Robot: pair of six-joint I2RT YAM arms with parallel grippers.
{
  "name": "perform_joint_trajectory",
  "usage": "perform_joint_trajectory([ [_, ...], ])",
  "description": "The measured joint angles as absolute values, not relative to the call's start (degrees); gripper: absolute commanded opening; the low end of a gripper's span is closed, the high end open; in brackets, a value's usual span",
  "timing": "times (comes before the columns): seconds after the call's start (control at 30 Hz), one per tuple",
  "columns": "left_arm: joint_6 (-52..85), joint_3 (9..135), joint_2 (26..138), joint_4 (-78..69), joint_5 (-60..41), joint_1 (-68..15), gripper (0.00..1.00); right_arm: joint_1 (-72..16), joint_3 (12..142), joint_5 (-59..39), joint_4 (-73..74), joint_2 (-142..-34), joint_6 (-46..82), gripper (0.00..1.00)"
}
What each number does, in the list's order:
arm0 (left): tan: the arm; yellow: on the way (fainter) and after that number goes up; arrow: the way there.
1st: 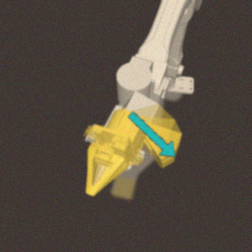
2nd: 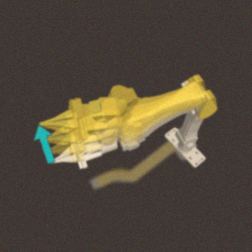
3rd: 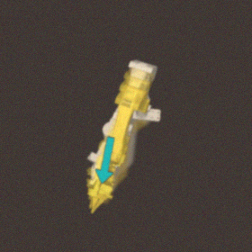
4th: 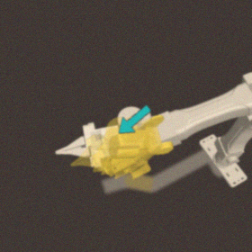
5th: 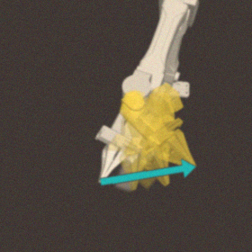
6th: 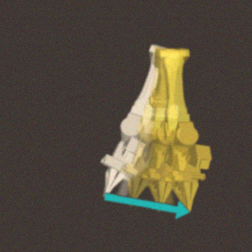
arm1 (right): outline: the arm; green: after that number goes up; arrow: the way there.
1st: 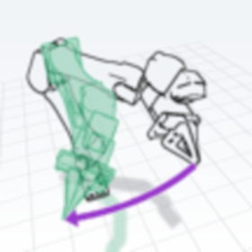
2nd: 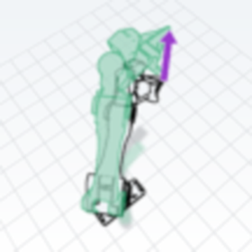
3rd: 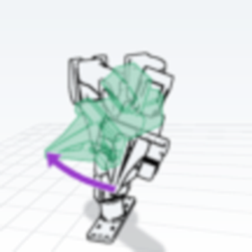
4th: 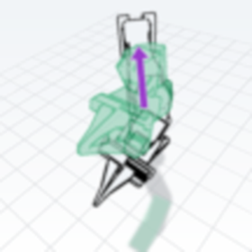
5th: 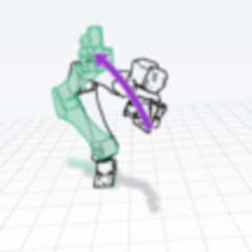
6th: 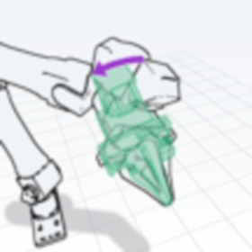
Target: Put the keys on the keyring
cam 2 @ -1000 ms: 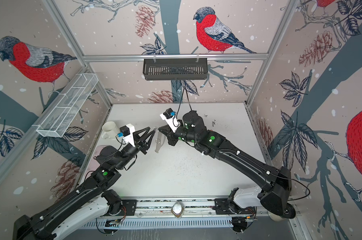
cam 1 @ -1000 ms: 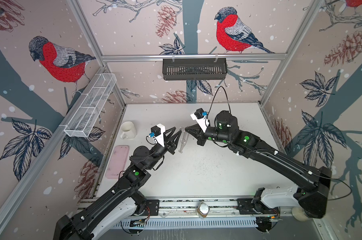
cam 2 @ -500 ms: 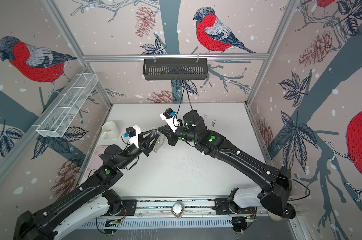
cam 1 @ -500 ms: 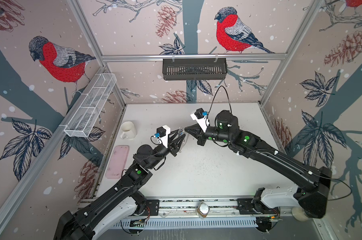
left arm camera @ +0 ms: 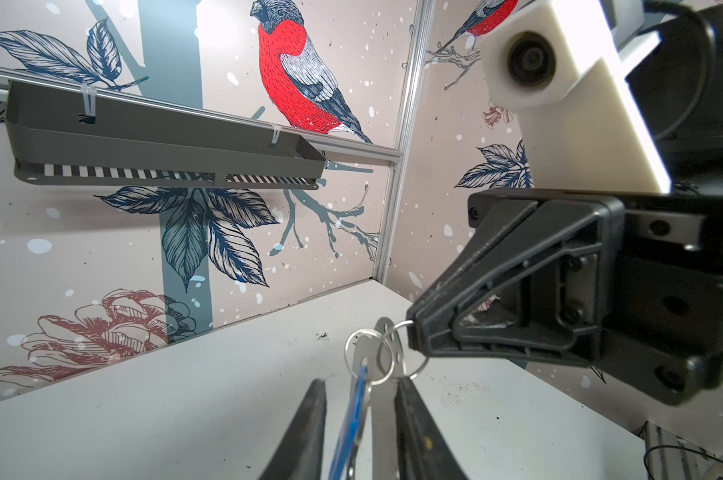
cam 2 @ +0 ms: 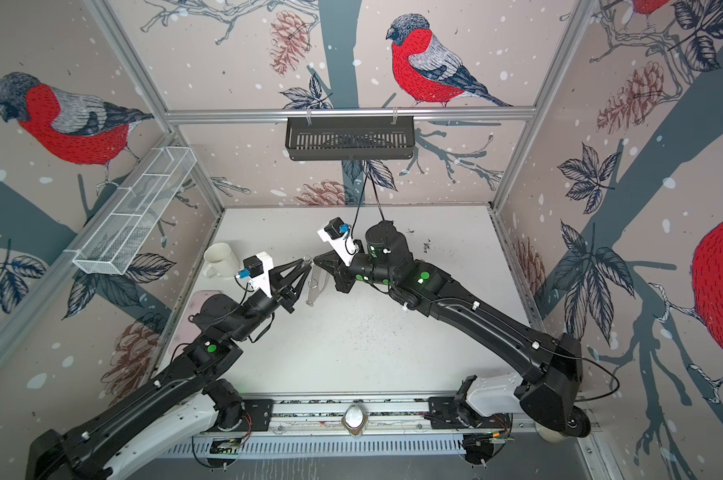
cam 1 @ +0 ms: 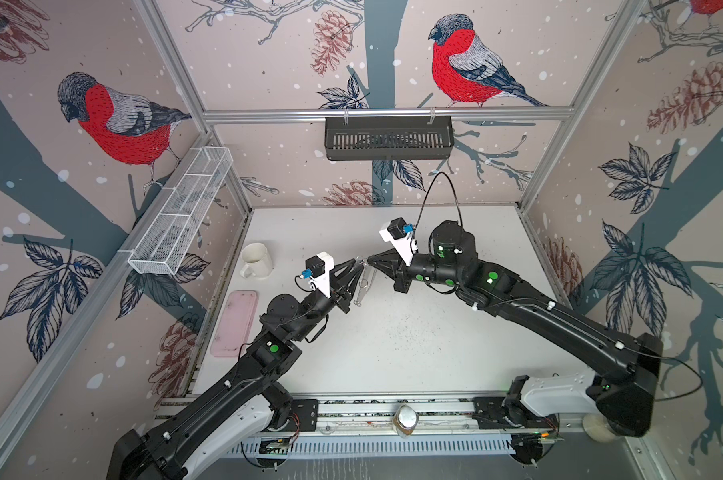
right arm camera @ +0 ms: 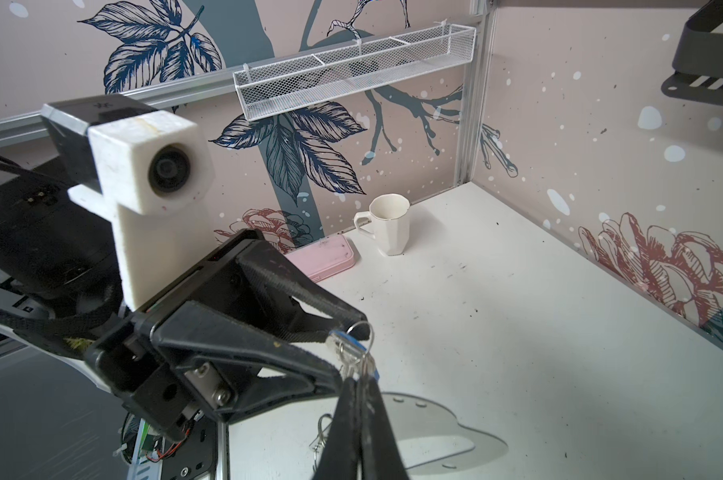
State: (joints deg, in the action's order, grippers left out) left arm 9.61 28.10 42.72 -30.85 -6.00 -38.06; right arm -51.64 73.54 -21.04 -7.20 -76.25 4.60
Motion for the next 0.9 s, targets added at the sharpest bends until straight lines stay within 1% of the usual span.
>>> perform_joint_trajectory([
  [0.23, 9.45, 28.21, 42.89, -30.76, -5.06, -38.02, 0.09, -51.99, 73.54, -21.43, -7.18, -76.16, 4.56, 0.00],
  [0.33, 9.08, 28.32, 42.87, -30.63, -5.10, -38.02, 0.05, -51.99, 73.47, -21.43, -6.76, -76.09, 4.56, 0.00],
  [0.6, 9.06, 28.64, 43.00, -29.98, -5.43, -38.02, 0.00, -51.99, 73.08, -21.43, -5.87, -75.64, 4.58, 0.00],
  [0.9, 9.04, 29.76, 44.27, -28.29, -6.39, -38.02, 0.00, -51.99, 72.99, -21.41, -5.56, -75.07, 4.58, 0.00],
])
